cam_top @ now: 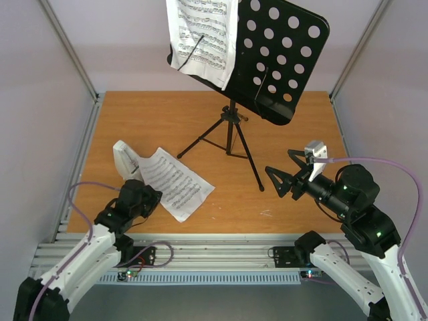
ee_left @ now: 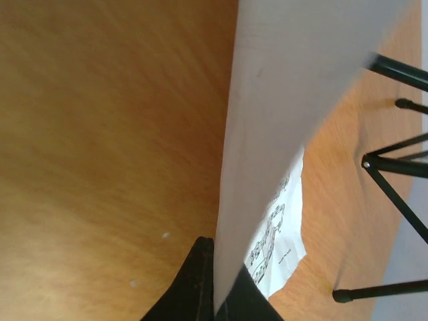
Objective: Pack up the instrument practice props
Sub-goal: Place the sheet music at the center of the board.
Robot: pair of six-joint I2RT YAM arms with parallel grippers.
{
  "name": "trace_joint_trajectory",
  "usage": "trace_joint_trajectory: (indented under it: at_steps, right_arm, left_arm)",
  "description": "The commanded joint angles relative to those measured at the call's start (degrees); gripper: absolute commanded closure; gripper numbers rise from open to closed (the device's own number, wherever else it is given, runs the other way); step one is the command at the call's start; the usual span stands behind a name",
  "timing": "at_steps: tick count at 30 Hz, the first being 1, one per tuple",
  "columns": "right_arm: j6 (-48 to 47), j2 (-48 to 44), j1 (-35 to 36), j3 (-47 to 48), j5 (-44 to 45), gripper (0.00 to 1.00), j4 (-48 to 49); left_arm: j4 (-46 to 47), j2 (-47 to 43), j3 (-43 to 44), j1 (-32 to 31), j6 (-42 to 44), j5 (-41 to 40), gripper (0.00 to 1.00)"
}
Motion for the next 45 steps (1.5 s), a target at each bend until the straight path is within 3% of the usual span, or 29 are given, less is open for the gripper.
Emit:
trace_joint_trajectory:
  at_steps: [1,7,17,19,23,27,29,37,45]
  right_arm:
    - [-0.83,-0.92,0.24,-1.02,1.68,0.02,1.06]
    - [-0.30,-1.61,0.27,-1.84,2.32,0.02,2.18]
    - [0.40,-2.44,0.23,-2.43,3.45,0.02,2.58]
    - [0.54,-2.60,0.25,-2.53,3.56,0.01,2.64]
    - [0.83,-2.60,0.27,-2.55,3.67,0.02,2.64]
    - [1.18,-2.87,0.22,-2.90,4.15,0.02,3.23]
    - [1.20,-3.12,0.23,-3.03,4.45,0.02,3.47]
    - [0.85,-3.52,0.23,-2.99,5.28,0.02,2.91]
    - [1.13,-3.87,0.24,-2.83,6.07,0.02,3.58]
  left_arm:
    - [-15.07,-6.48,0.71,0.31,-6.62,-4.42,1.00]
    - [-27.87,-14.35,2.26,0.31,-11.66,-6.40,1.00]
    - [-28.27,-15.63,2.47,0.36,-12.19,-1.95,0.99]
    - [-26.22,-14.80,2.60,0.30,-11.50,-0.76,0.91]
    - [-24.61,-11.41,5.03,0.31,-7.15,0.04,0.61]
    - [-27.96,-9.36,9.71,0.26,-2.41,-3.51,0.31]
    - [-29.33,-9.80,11.47,0.35,-1.23,-6.13,0.22]
    - [-30.11,-12.49,14.54,0.31,1.87,-12.70,0.04]
    - [-19.23,-7.43,20.39,0.30,14.19,-10.58,0.01]
